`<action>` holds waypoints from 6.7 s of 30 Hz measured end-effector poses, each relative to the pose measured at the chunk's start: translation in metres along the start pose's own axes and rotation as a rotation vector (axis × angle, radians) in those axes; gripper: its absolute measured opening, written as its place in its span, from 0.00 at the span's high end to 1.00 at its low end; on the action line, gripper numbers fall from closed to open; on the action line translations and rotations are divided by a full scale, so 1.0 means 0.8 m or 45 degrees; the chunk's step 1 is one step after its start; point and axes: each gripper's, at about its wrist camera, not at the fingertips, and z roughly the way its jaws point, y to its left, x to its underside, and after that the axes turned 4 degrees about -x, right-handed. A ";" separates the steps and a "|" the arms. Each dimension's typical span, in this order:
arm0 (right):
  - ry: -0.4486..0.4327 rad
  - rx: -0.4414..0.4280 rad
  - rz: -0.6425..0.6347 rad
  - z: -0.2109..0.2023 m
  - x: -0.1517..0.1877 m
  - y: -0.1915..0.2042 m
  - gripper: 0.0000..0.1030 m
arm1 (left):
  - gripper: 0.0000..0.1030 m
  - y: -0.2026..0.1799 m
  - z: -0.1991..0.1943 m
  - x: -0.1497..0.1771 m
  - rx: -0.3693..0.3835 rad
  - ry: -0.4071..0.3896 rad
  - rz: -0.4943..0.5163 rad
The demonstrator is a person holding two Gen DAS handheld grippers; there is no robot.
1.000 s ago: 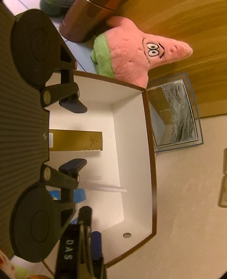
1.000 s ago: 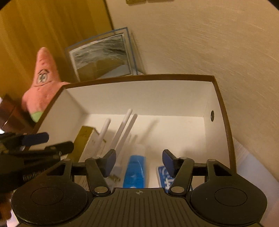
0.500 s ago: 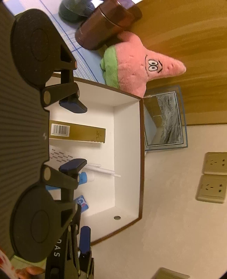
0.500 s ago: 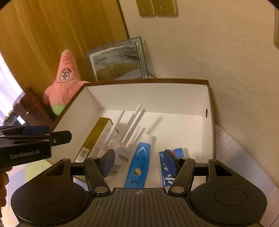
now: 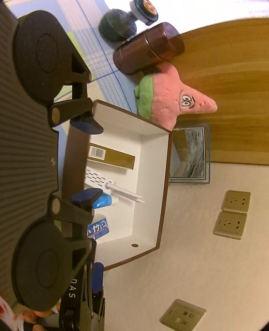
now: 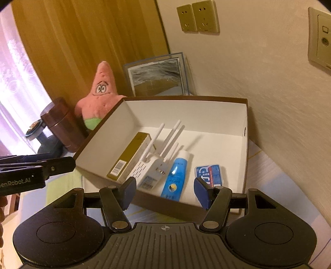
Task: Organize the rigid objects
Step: 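Withdraw both tools from the brown box back over the table, then close left gripper on white parrot medicine box while right gripper grasps small brown bottle, then lift medicine box with left tool while right tool carries bottle to brown box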
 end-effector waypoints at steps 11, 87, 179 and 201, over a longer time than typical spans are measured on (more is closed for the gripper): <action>0.024 -0.052 -0.067 -0.033 0.034 0.019 0.43 | 0.48 0.002 -0.059 0.056 -0.008 0.021 -0.091; 0.348 -0.263 -0.282 0.030 0.163 0.064 0.43 | 0.49 0.074 -0.073 0.255 -0.302 0.325 -0.372; 0.263 -0.255 -0.443 0.101 0.129 0.066 0.81 | 0.68 0.102 0.016 0.213 -0.310 0.306 -0.225; 0.080 -0.180 -0.214 0.002 0.055 0.023 0.81 | 0.68 -0.019 -0.001 0.075 -0.035 0.065 0.100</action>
